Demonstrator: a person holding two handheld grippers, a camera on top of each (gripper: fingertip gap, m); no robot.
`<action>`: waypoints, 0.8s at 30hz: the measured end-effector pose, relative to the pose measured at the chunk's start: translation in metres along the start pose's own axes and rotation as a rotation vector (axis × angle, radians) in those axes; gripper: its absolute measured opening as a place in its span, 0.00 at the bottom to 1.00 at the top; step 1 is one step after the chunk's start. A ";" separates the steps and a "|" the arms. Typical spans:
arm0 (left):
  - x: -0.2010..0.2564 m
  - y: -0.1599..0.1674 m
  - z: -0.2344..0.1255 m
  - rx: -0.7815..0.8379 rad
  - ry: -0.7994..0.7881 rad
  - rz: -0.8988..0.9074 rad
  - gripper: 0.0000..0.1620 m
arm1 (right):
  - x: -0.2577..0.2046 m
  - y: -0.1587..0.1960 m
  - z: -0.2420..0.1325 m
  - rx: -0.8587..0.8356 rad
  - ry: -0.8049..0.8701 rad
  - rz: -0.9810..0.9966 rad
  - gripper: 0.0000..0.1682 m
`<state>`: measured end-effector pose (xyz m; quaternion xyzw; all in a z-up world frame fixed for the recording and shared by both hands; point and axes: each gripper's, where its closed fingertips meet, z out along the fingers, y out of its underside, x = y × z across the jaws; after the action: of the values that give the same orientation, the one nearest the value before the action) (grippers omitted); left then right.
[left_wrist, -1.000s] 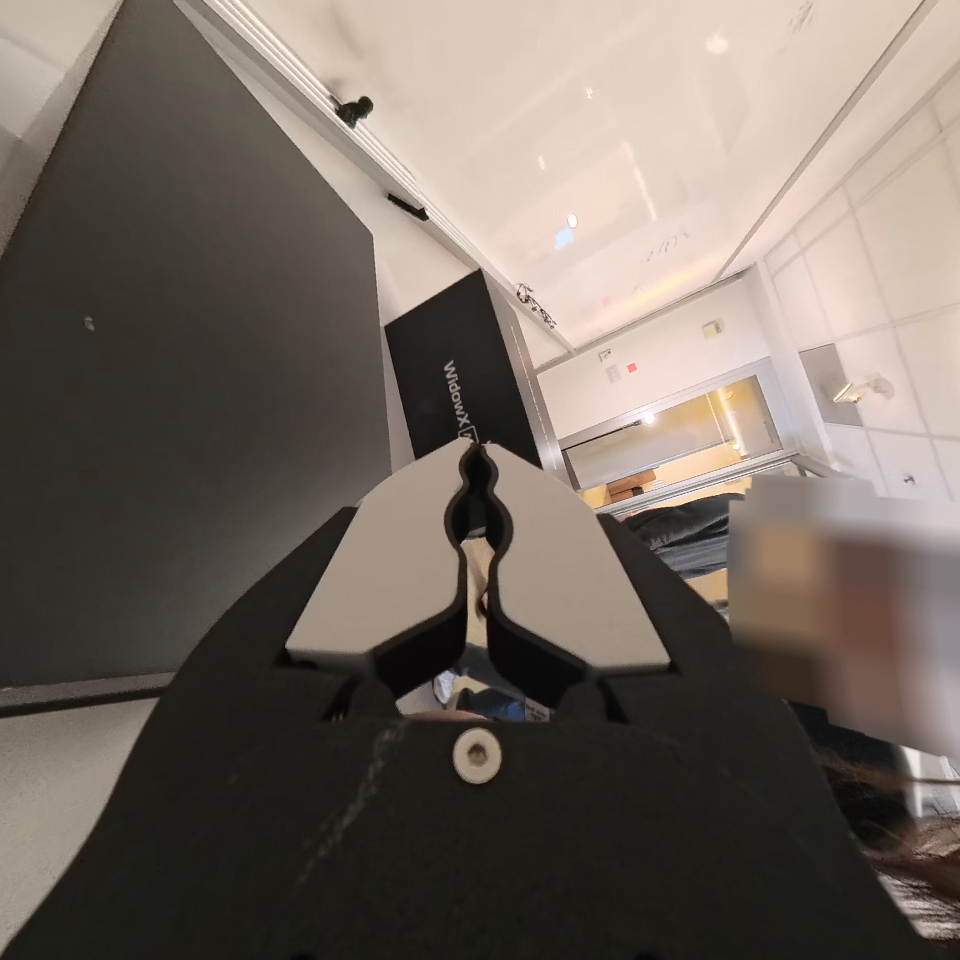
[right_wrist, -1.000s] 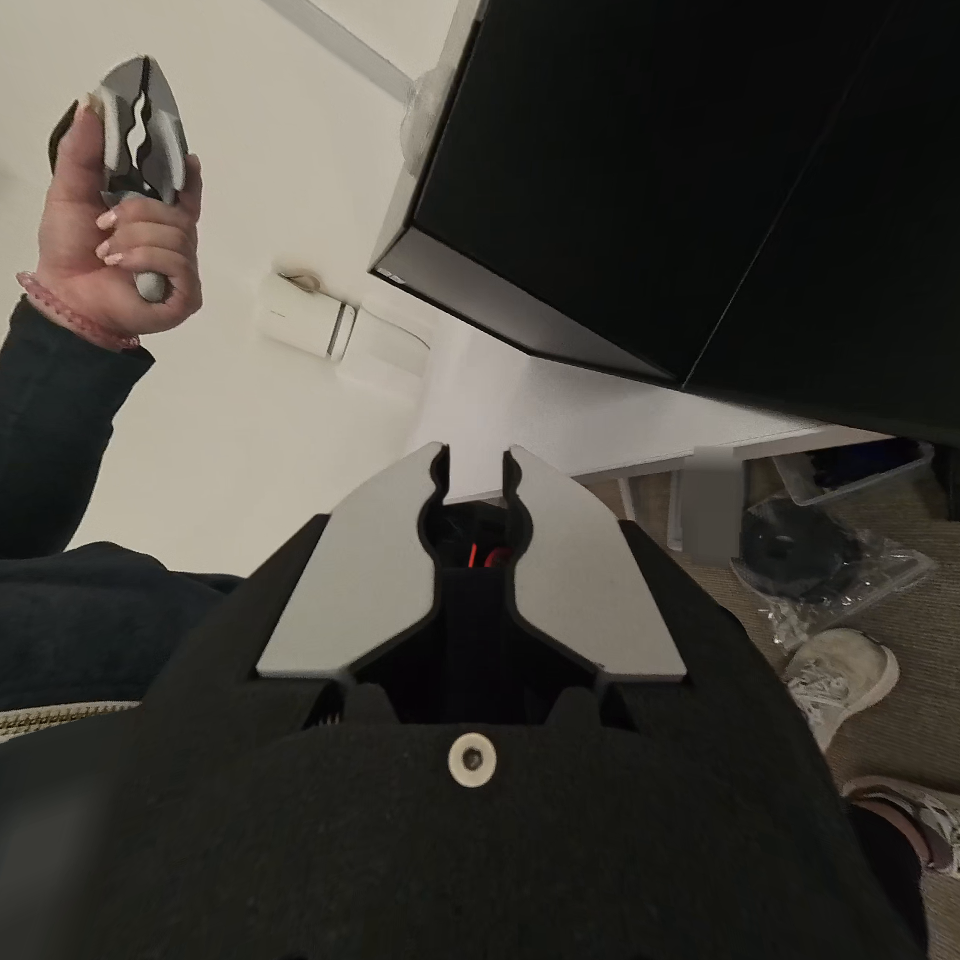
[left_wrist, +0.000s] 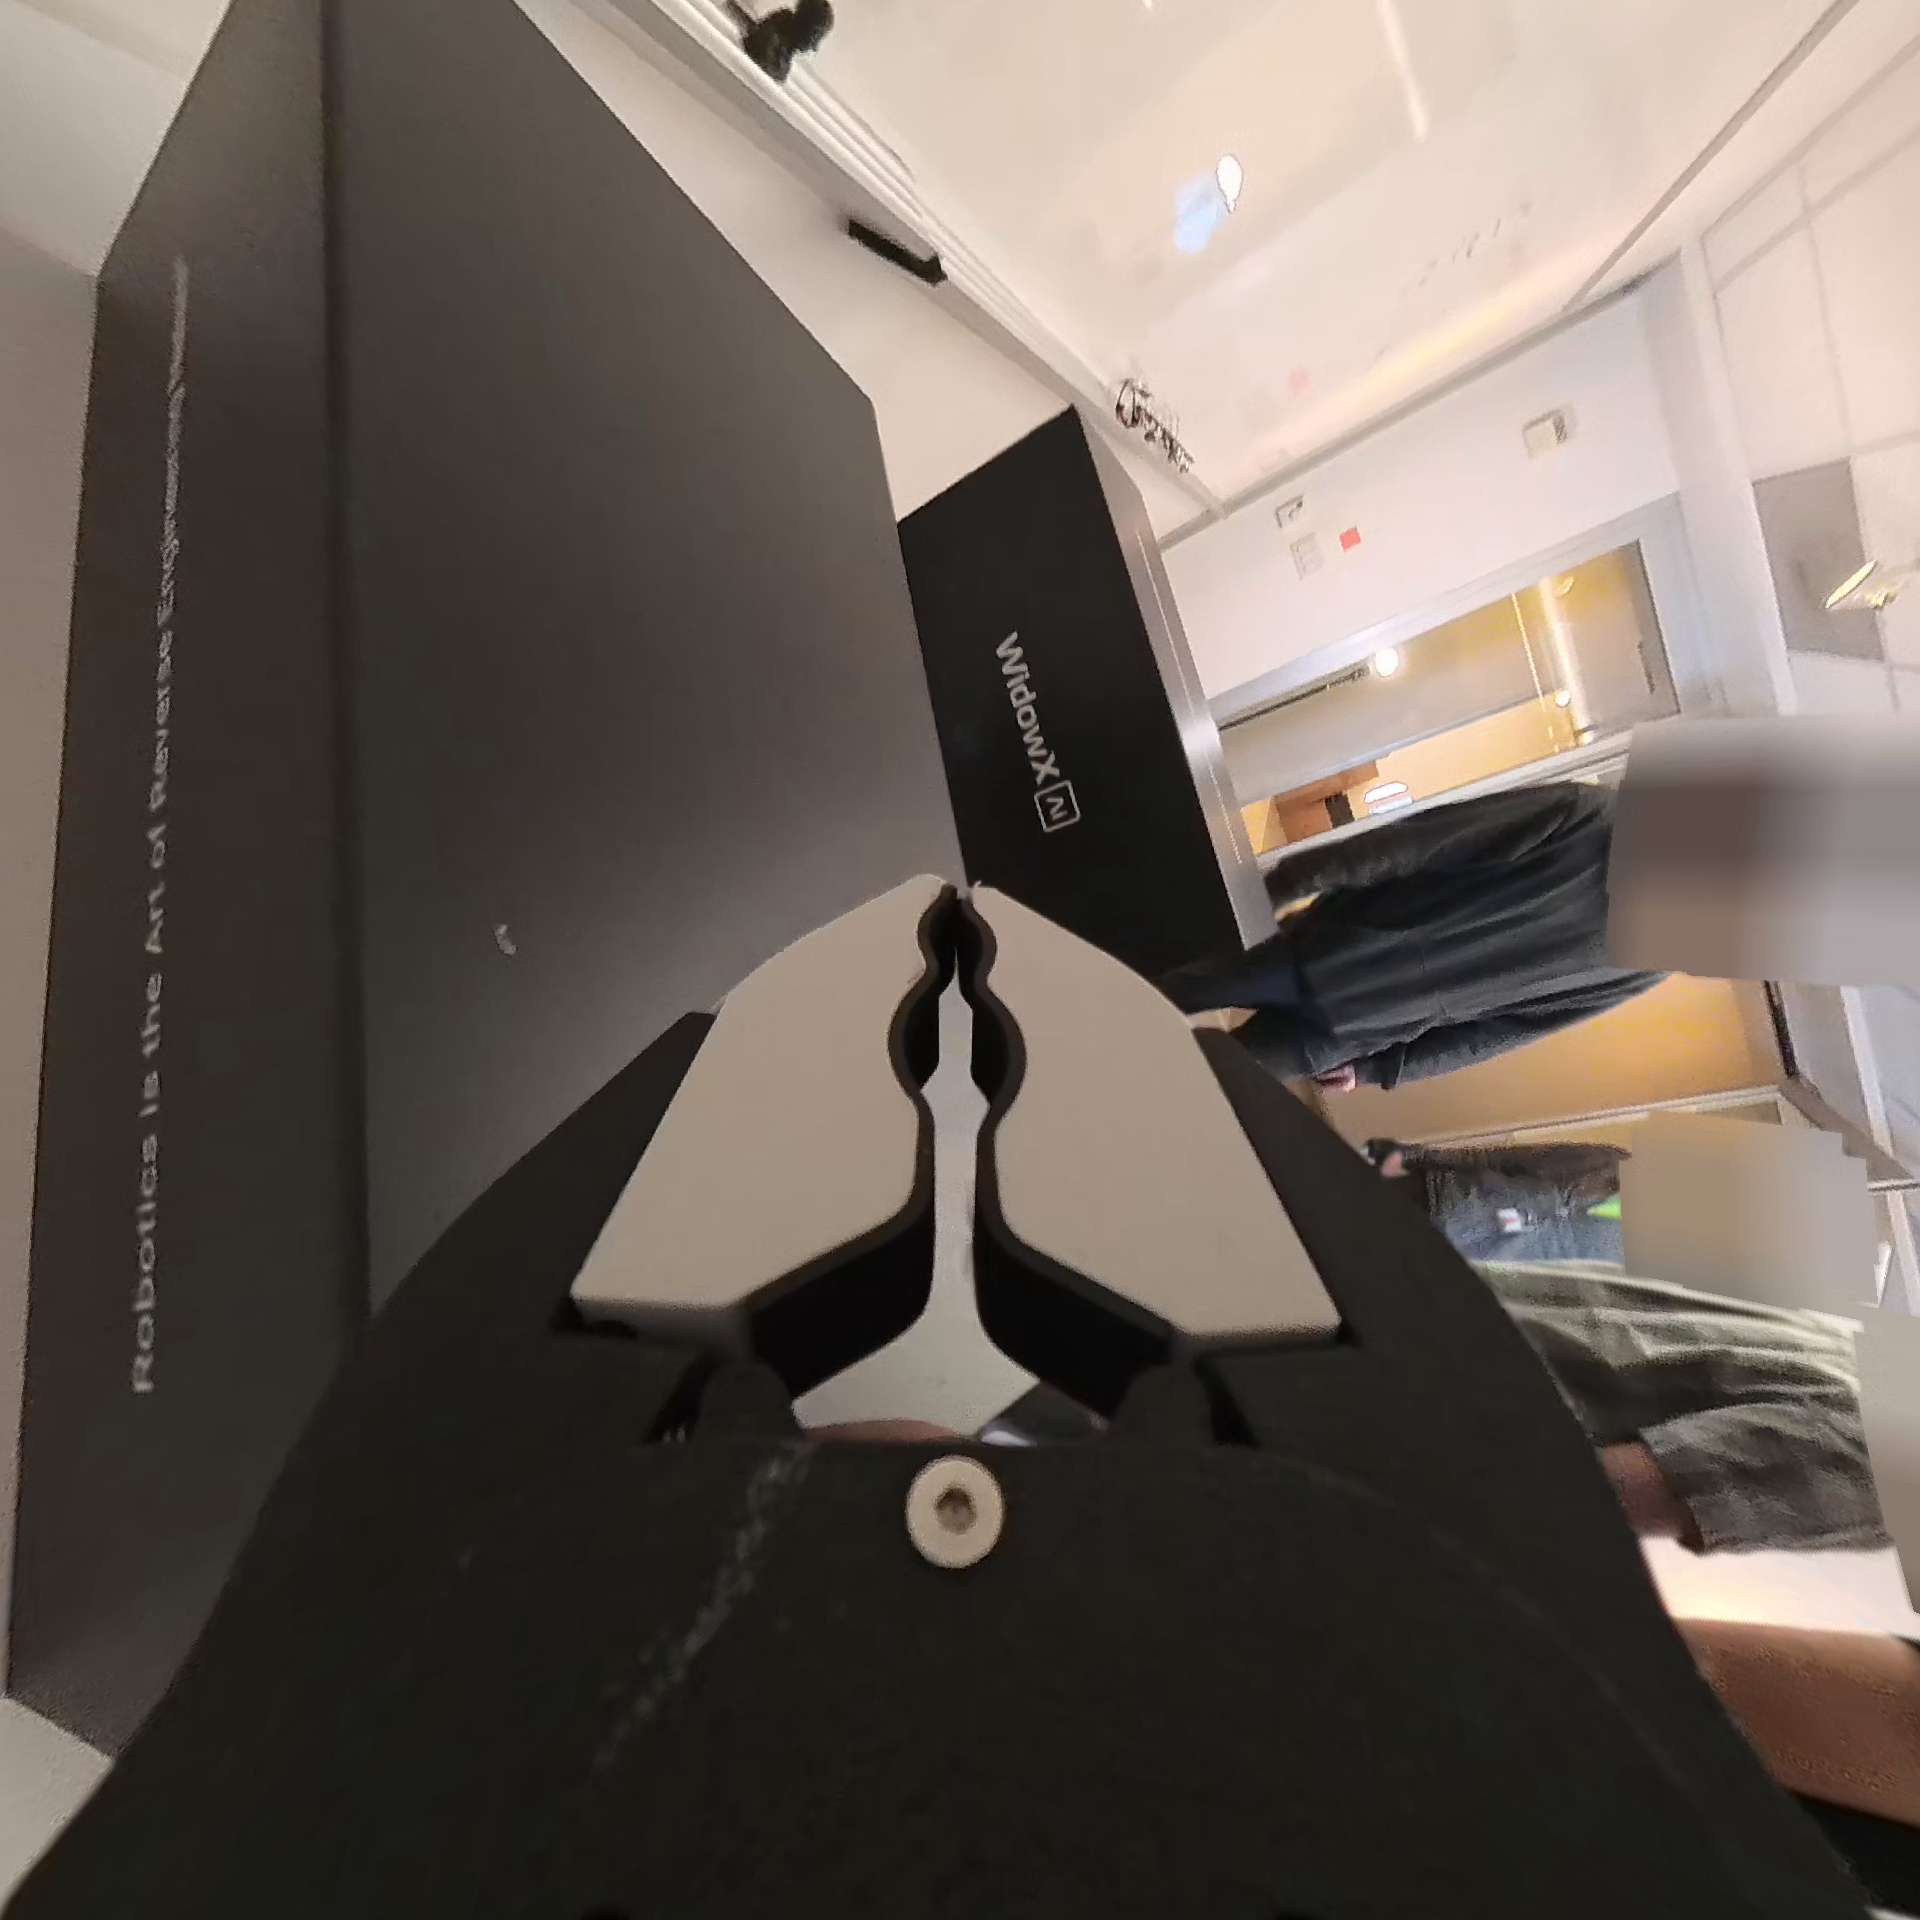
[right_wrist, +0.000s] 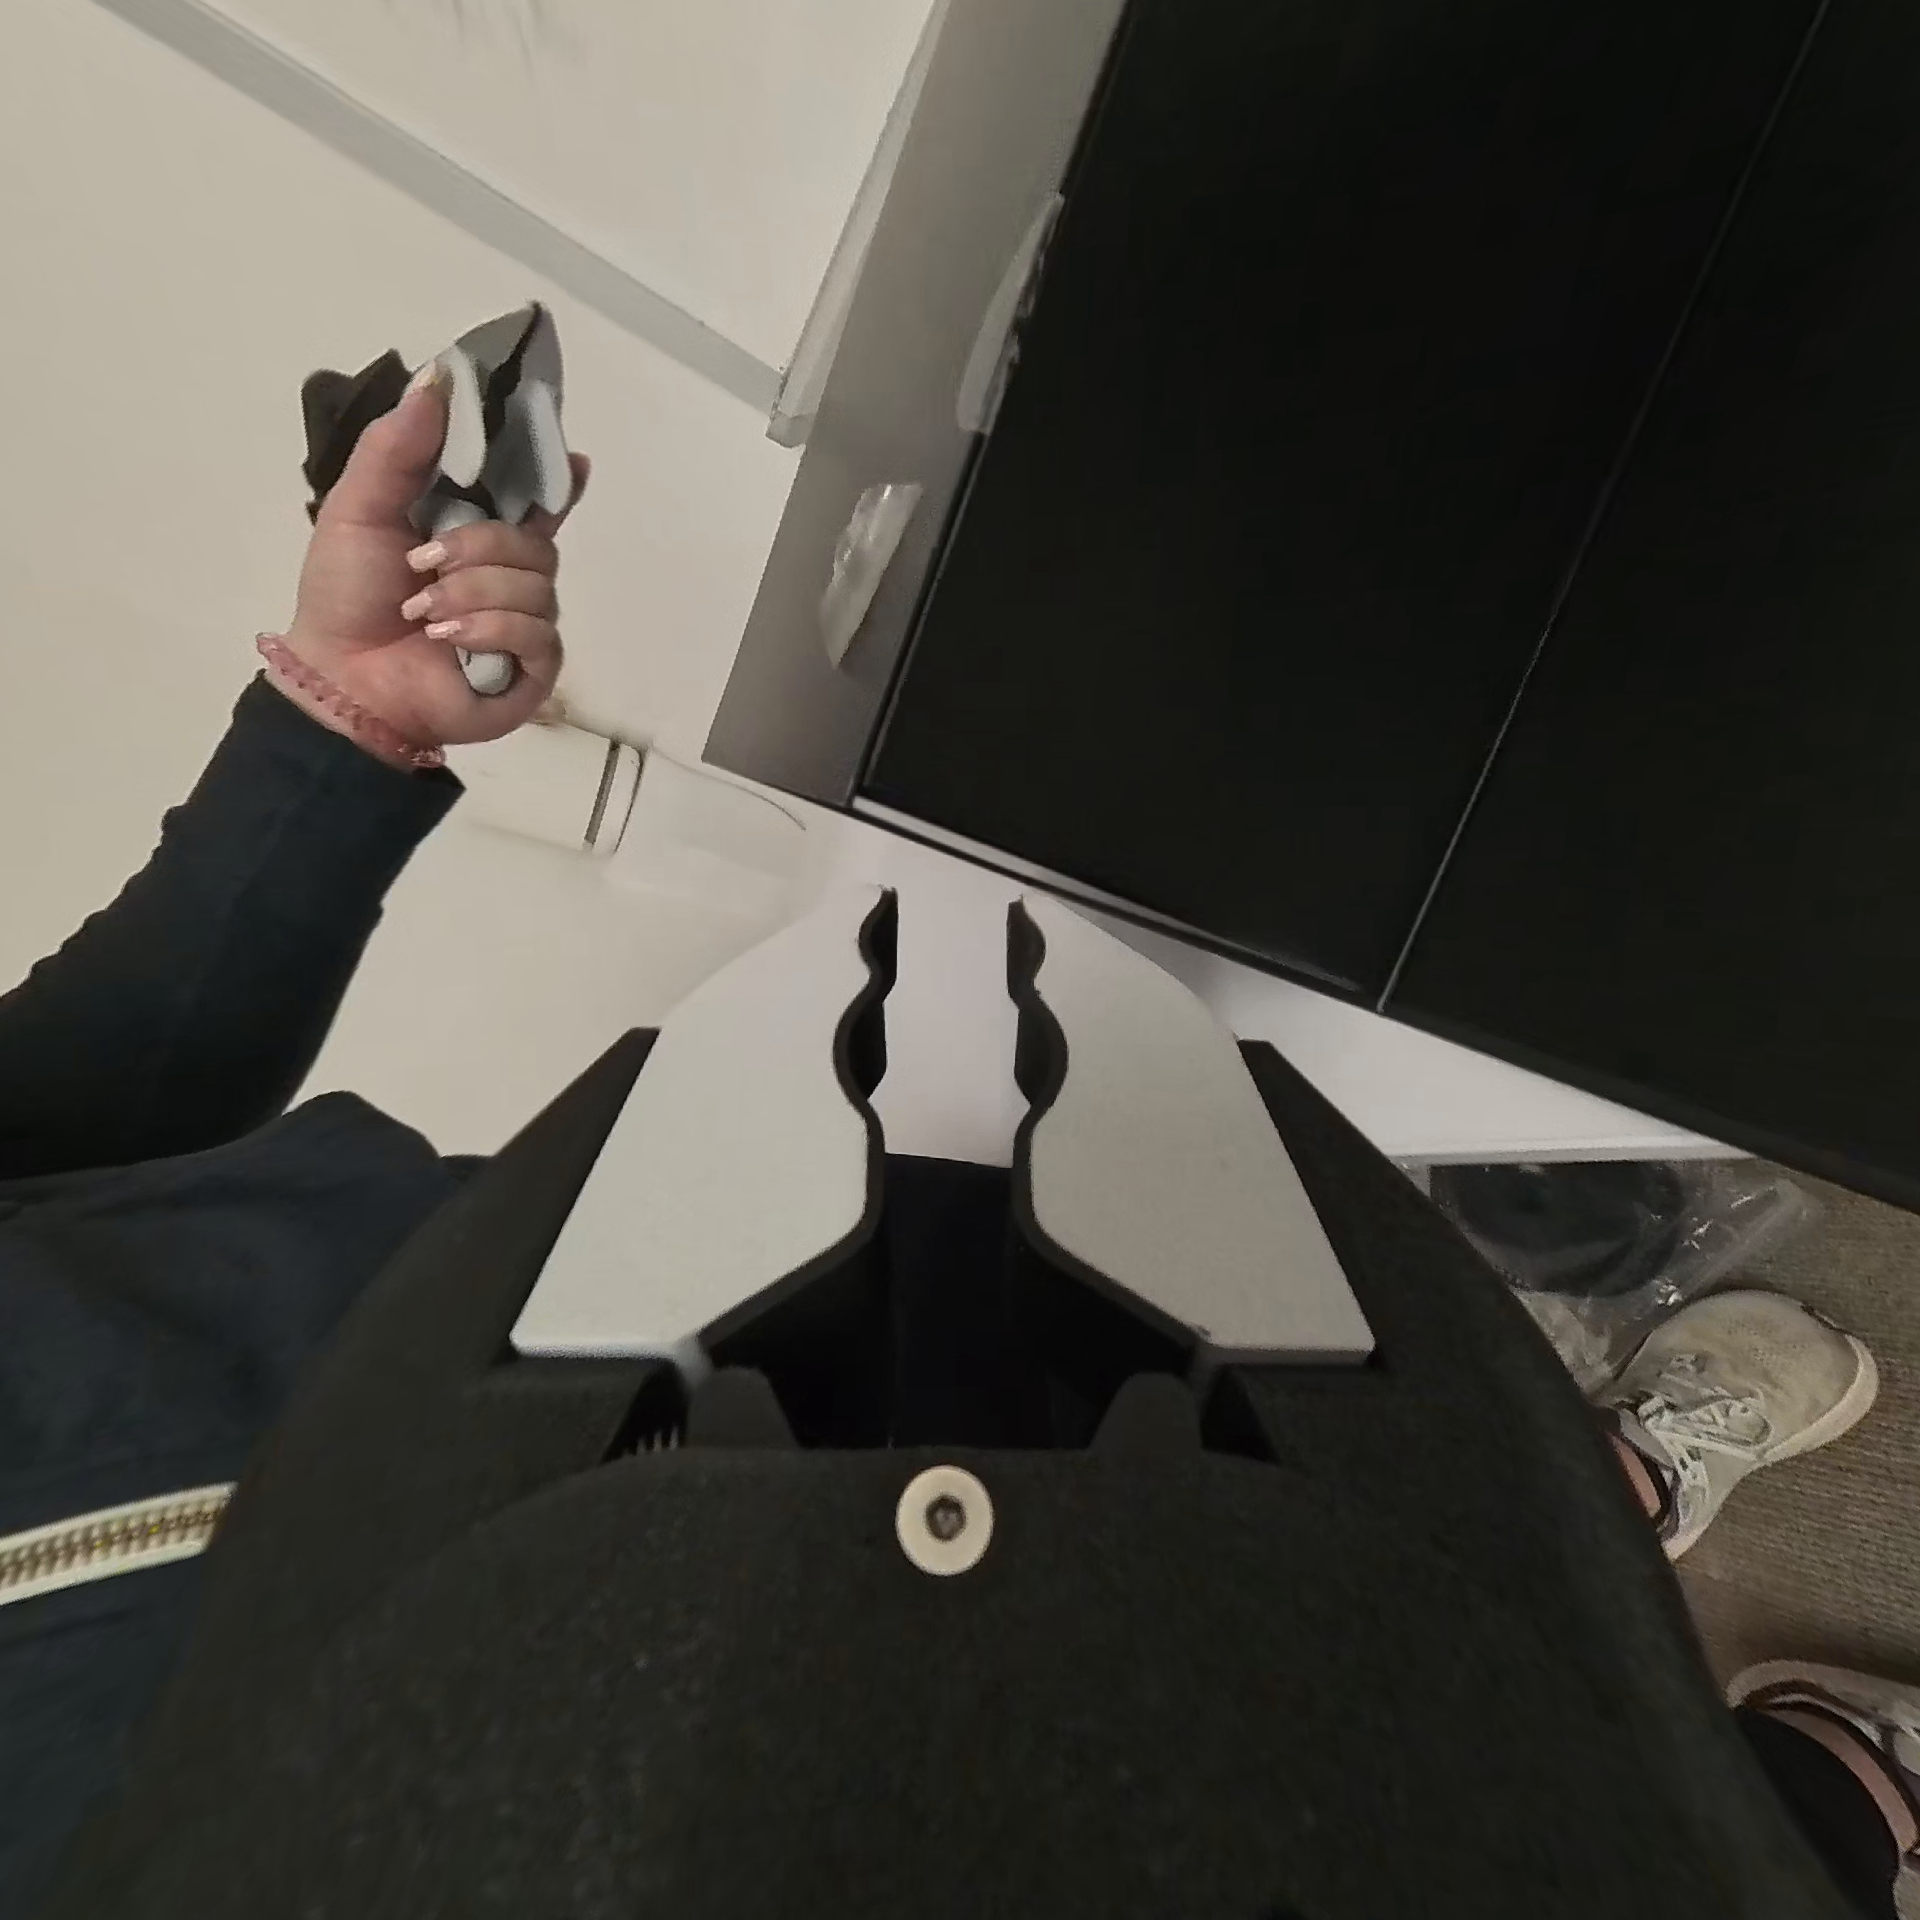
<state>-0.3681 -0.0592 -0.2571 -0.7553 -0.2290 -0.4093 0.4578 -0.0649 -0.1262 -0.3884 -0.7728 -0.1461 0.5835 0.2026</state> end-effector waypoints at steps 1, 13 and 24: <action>-0.003 0.001 0.004 -0.018 0.001 0.012 0.00 | -0.002 -0.002 0.002 0.000 0.004 -0.004 0.12; -0.075 0.028 0.007 -0.510 -0.339 0.594 0.00 | -0.023 -0.039 0.054 -0.072 -0.003 -0.071 0.13; -0.087 0.047 0.007 -0.724 -0.474 1.011 0.00 | -0.017 -0.061 0.069 -0.235 0.179 -0.257 0.17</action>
<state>-0.3802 -0.0732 -0.3543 -0.9454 0.2107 -0.0182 0.2480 -0.1355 -0.0707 -0.3614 -0.8150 -0.2921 0.4605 0.1961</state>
